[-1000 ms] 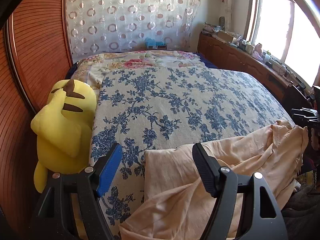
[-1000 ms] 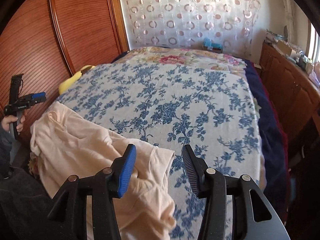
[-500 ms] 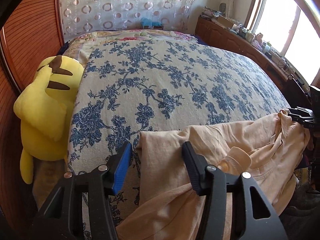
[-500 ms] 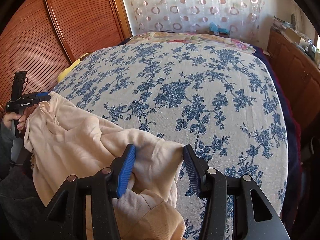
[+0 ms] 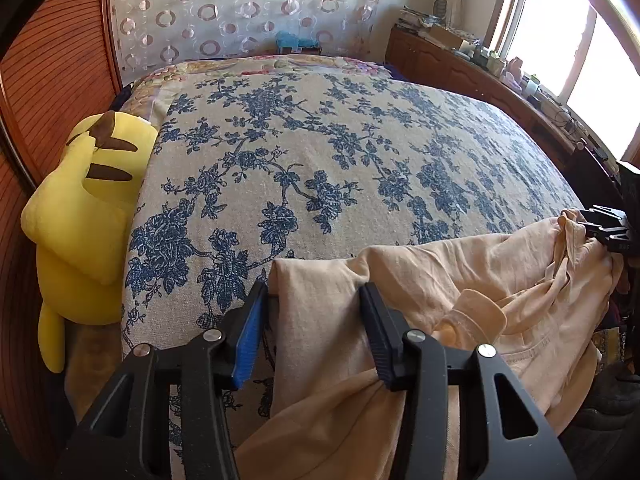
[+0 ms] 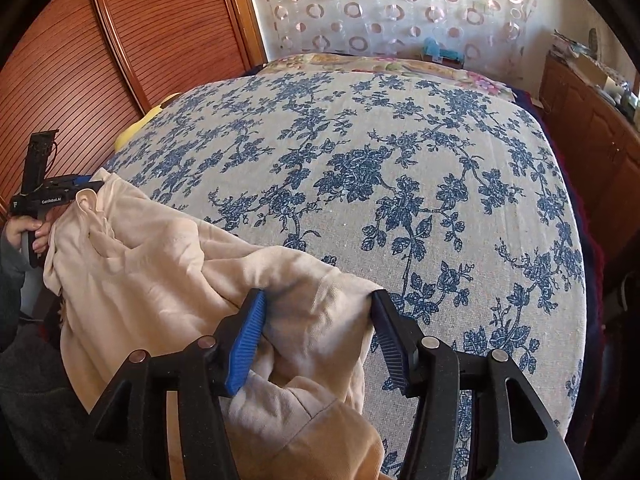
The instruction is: Fold small clothes
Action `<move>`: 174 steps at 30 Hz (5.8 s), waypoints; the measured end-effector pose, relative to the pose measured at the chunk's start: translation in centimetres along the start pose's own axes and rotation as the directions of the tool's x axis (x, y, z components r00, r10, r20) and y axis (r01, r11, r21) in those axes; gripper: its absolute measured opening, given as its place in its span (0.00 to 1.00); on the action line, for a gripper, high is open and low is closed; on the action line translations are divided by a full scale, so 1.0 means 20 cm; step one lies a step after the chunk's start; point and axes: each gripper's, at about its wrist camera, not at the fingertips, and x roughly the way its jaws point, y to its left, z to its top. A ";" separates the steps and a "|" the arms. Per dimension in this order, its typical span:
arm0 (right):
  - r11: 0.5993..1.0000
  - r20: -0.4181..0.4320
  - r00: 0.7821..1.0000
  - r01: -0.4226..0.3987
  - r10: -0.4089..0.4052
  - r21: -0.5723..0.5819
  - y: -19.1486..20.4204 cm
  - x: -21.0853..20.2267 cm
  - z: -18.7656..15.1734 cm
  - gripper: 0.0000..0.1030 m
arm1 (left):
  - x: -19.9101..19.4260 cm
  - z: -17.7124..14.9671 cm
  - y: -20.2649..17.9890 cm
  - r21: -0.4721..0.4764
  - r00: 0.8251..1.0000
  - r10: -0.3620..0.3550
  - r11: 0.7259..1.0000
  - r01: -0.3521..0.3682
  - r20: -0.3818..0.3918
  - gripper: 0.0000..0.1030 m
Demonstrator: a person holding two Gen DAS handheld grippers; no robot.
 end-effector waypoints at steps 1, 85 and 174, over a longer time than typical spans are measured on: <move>1.000 0.003 1.000 0.009 -0.009 0.006 -0.01 0.00 0.00 0.55 | 0.00 0.00 0.00 0.000 1.000 0.002 1.000 -0.002 0.001 0.47; 0.954 0.171 0.948 0.285 -0.267 -0.088 -0.35 0.04 1.47 0.10 | 0.54 1.34 0.01 0.086 0.940 0.130 0.983 -0.165 0.314 0.21; 0.972 0.067 0.971 0.225 -0.229 0.070 -0.16 -0.38 0.82 0.56 | 0.38 0.67 0.14 -0.095 0.990 0.126 0.988 -0.119 0.070 0.34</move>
